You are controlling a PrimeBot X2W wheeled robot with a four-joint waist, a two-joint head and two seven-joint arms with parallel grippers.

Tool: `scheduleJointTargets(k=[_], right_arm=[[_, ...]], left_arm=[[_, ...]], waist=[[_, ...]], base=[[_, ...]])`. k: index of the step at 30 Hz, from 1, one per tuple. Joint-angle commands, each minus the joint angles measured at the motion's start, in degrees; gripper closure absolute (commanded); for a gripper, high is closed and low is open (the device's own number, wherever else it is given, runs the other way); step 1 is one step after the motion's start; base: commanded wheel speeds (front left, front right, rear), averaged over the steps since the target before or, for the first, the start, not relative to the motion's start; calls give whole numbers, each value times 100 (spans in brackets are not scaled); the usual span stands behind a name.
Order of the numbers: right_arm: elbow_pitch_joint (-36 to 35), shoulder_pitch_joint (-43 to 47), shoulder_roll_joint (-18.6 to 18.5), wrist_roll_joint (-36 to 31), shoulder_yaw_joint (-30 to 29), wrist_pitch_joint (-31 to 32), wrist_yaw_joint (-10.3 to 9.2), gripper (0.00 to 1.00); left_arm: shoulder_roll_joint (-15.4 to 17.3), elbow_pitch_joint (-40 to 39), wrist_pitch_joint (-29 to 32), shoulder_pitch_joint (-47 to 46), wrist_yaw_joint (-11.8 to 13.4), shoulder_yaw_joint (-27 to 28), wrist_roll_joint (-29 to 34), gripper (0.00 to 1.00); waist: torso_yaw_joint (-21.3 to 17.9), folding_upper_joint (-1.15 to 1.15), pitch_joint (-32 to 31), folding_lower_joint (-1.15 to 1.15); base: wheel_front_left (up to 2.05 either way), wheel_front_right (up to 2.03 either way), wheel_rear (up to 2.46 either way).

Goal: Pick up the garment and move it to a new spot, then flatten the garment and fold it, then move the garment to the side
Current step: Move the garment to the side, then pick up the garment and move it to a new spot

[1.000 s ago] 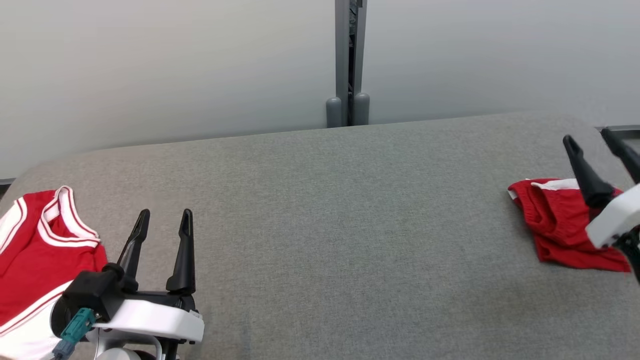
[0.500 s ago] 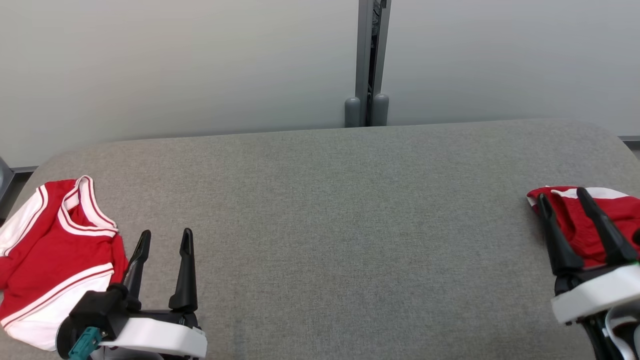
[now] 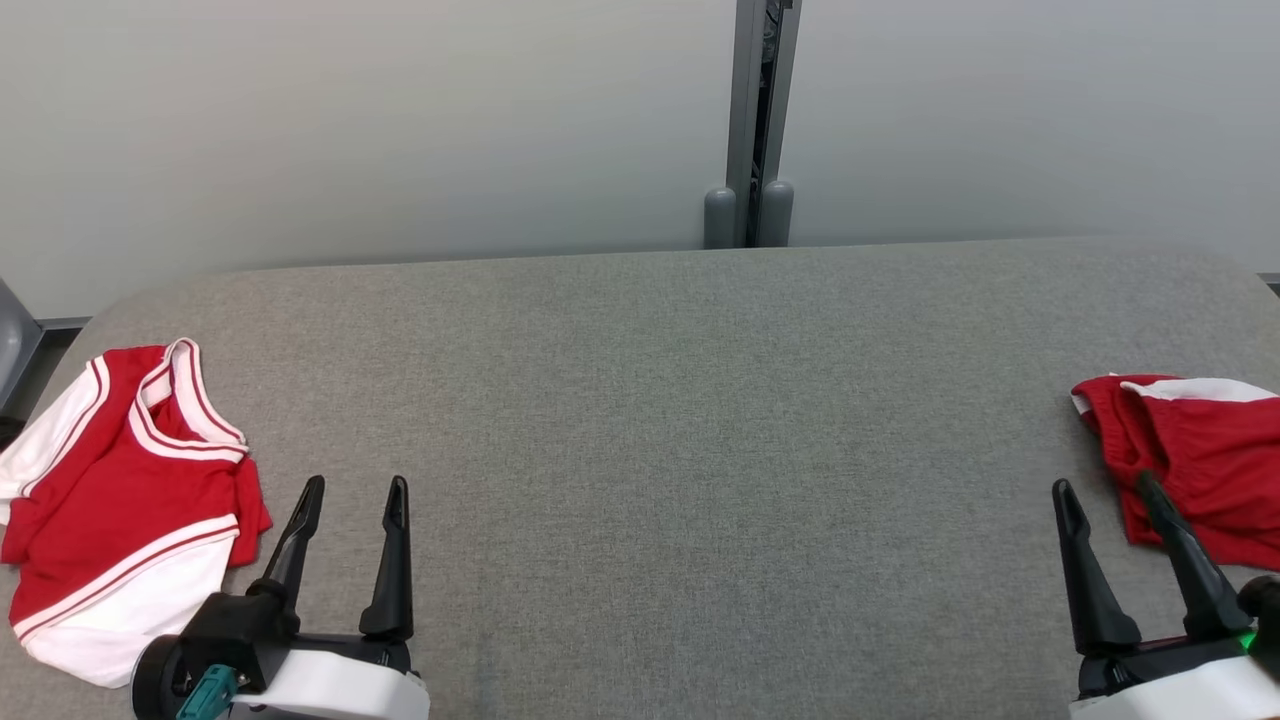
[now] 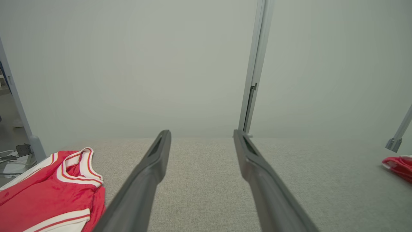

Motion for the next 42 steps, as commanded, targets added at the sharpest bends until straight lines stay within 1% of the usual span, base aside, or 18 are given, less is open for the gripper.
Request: scheduleJointTargets(k=[1,9,27,34,42], right_arm=[[34,29,11,-78,14,-43,0,0],[226,-96,71,-145,35,-130,0,0],[324,-102,139,-93,38,-122,0,0],[399,-129,163,-59,135,-133,0,0],[457,-174,151,-6,320,-176,0,0]], left_arm=[[0,-4,-10,24,-48,40,69,0],[-94,44,-12,-9,-136,95,238,0],[-218,165,-13,-63,-307,194,433,0],[-229,261,-10,-131,-228,300,466,0],[-188,260,-9,-185,-193,418,453,0]], waist=[[0,0,7,0],[25,0,11,0],[85,0,-7,0],[523,0,-15,0],[1243,0,-10,0]], base=[[0,0,0],[0,0,0],[0,0,0],[0,0,0],[0,0,0]])
